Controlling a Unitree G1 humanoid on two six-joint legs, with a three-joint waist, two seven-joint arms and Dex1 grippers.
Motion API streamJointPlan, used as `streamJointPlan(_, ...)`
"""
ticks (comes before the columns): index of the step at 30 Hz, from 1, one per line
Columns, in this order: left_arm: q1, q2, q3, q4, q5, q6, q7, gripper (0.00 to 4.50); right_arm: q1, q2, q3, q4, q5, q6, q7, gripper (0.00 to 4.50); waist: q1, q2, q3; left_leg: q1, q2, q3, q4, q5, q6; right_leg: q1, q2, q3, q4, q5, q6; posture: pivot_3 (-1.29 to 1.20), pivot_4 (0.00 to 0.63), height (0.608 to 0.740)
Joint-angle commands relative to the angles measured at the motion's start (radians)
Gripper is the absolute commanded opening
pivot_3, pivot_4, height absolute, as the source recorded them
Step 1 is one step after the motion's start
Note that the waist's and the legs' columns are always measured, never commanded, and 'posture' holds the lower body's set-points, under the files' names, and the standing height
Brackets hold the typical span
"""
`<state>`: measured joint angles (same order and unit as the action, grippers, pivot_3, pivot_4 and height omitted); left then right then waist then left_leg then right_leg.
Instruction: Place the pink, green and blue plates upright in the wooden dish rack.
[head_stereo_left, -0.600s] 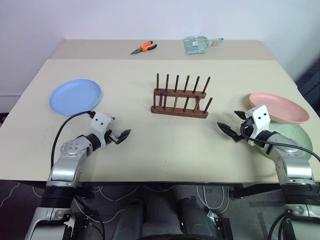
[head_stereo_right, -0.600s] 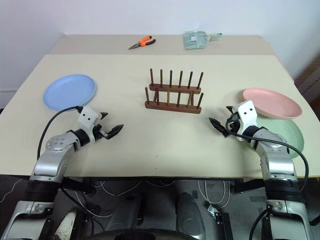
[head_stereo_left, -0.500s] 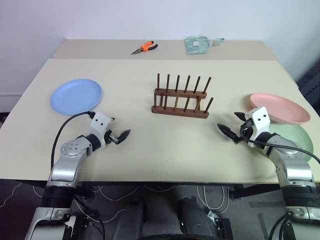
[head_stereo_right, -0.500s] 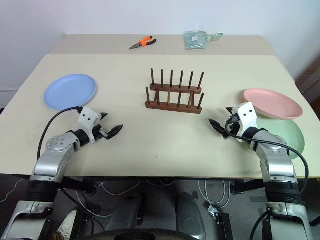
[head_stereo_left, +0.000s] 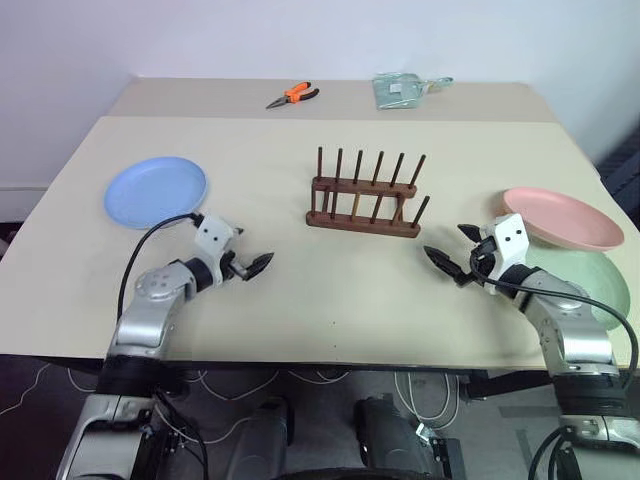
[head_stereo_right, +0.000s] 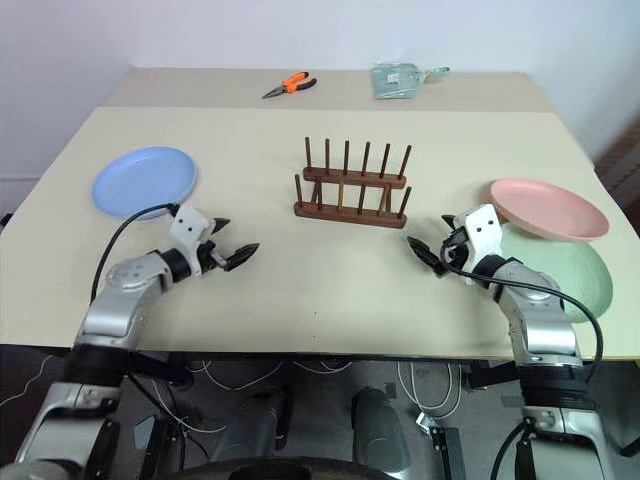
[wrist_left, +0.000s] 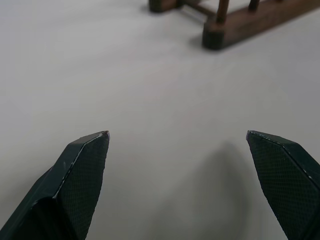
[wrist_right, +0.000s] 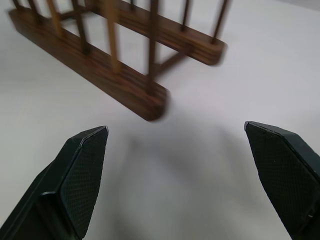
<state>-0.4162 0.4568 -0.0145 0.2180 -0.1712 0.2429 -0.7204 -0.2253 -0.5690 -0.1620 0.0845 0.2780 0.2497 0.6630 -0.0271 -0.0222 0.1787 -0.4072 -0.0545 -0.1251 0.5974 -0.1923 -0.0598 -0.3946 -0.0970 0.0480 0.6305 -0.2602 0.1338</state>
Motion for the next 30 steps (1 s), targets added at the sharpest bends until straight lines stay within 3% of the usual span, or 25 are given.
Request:
streamJointPlan(1,-0.126,-0.024,-0.042,0.135,0.014,-0.048,-0.066,4.50,0.010,0.009,-0.012,-0.058,0.000,-0.010,-0.023,4.47,0.009,0.000,0.000,0.000,0.000,0.000,0.000,0.000,0.000,0.000,0.000,0.000,0.000,0.000,0.000,0.00,0.150,0.740)
streamJointPlan(7,-0.453,-0.125,-0.135,0.657,0.125,-0.224,-0.158,4.50,0.072,0.028,-0.047,-0.156,0.018,0.007,-0.080,4.47,0.014,-0.001,0.000,-0.001,-0.001,0.000,0.001,0.000,0.001,0.000,0.000,-0.001,-0.001,0.000,0.001,0.00,0.150,0.740)
streamJointPlan(16,-0.636,-0.251,-0.120,0.990,0.182,-0.361,-0.155,4.50,0.199,0.058,-0.069,-0.309,0.028,0.046,-0.155,4.47,0.009,-0.001,0.000,-0.001,0.000,0.000,0.001,-0.001,0.002,0.000,0.000,0.000,0.000,-0.001,0.002,0.00,0.150,0.740)
streamJointPlan(19,-0.649,-0.269,-0.109,1.023,0.188,-0.371,-0.134,3.67,0.212,0.061,-0.067,-0.326,0.026,0.053,-0.165,4.50,0.009,-0.001,0.000,-0.001,0.000,0.000,0.001,-0.001,0.002,0.000,0.000,-0.001,0.000,-0.001,0.002,0.00,0.150,0.740)
streamJointPlan(25,-0.606,-0.287,-0.109,0.997,0.196,-0.404,-0.181,0.81,0.204,0.059,-0.062,-0.331,0.026,0.061,-0.170,4.50,0.011,-0.001,0.000,-0.001,-0.001,0.000,0.001,-0.001,0.002,0.001,0.000,0.000,0.000,-0.001,0.002,0.00,0.150,0.740)
streamJointPlan(30,-0.501,-0.271,-0.140,0.868,0.207,-0.439,-0.261,0.71,0.175,0.054,-0.049,-0.300,0.019,0.061,-0.158,4.50,0.008,0.001,-0.001,0.000,0.000,0.000,0.001,-0.001,0.002,0.001,0.000,0.000,0.001,-0.001,0.002,0.00,0.150,0.740)
